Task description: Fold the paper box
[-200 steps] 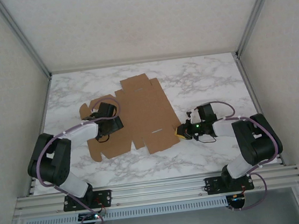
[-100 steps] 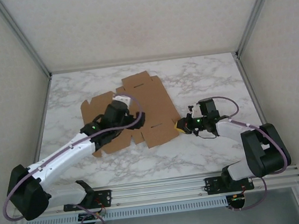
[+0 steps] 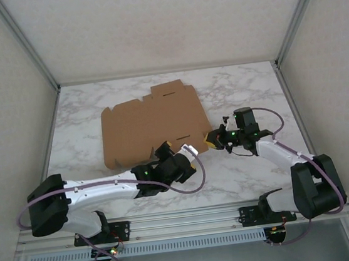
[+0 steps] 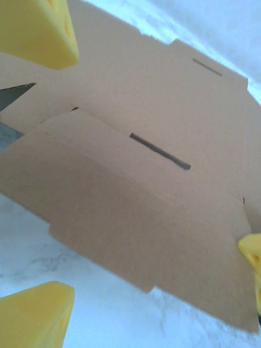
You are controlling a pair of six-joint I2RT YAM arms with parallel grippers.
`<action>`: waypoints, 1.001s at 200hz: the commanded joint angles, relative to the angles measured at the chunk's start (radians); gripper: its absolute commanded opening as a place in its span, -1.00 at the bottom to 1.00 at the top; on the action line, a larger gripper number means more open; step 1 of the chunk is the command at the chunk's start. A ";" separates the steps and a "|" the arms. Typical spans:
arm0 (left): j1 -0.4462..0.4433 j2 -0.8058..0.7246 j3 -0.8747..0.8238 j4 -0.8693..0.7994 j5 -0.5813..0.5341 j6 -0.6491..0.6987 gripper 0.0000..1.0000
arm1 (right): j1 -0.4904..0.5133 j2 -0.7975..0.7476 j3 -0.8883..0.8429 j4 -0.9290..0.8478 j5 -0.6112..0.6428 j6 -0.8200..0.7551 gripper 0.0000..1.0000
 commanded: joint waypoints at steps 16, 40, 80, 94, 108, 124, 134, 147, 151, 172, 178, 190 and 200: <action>-0.013 0.089 -0.051 0.223 -0.193 0.204 0.91 | 0.011 -0.026 0.026 -0.023 0.007 0.029 -0.88; -0.013 0.153 -0.044 0.293 -0.280 0.285 0.58 | 0.013 -0.026 0.022 -0.015 0.006 0.038 -0.86; -0.017 0.173 -0.022 0.354 -0.336 0.311 -0.17 | 0.024 -0.042 0.038 -0.046 0.021 0.034 -0.84; -0.019 0.164 -0.013 0.354 -0.333 0.311 -0.49 | 0.026 -0.045 0.045 -0.064 0.026 0.028 -0.83; -0.021 0.149 -0.002 0.345 -0.329 0.304 -0.72 | 0.028 -0.052 0.053 -0.078 0.029 0.025 -0.82; -0.021 0.126 0.016 0.318 -0.311 0.283 -0.89 | 0.031 -0.067 0.066 -0.102 0.042 0.017 -0.78; -0.022 0.113 0.023 0.304 -0.303 0.283 -0.95 | 0.031 -0.082 0.095 -0.149 0.055 -0.006 -0.25; -0.019 0.093 0.041 0.289 -0.314 0.289 -0.97 | 0.031 -0.118 0.166 -0.265 0.108 -0.072 0.33; -0.018 0.086 0.050 0.282 -0.315 0.290 -0.98 | 0.031 -0.136 0.189 -0.297 0.131 -0.090 0.45; -0.014 0.036 0.109 0.240 -0.316 0.290 -0.99 | 0.025 -0.228 0.317 -0.444 0.240 -0.159 0.75; -0.013 0.023 0.133 0.226 -0.315 0.285 -1.00 | 0.024 -0.254 0.355 -0.480 0.275 -0.176 0.80; -0.012 -0.003 0.187 0.191 -0.314 0.270 -1.00 | 0.023 -0.296 0.427 -0.548 0.353 -0.198 0.84; -0.009 -0.025 0.240 0.160 -0.308 0.250 -1.00 | 0.022 -0.329 0.482 -0.596 0.423 -0.216 0.85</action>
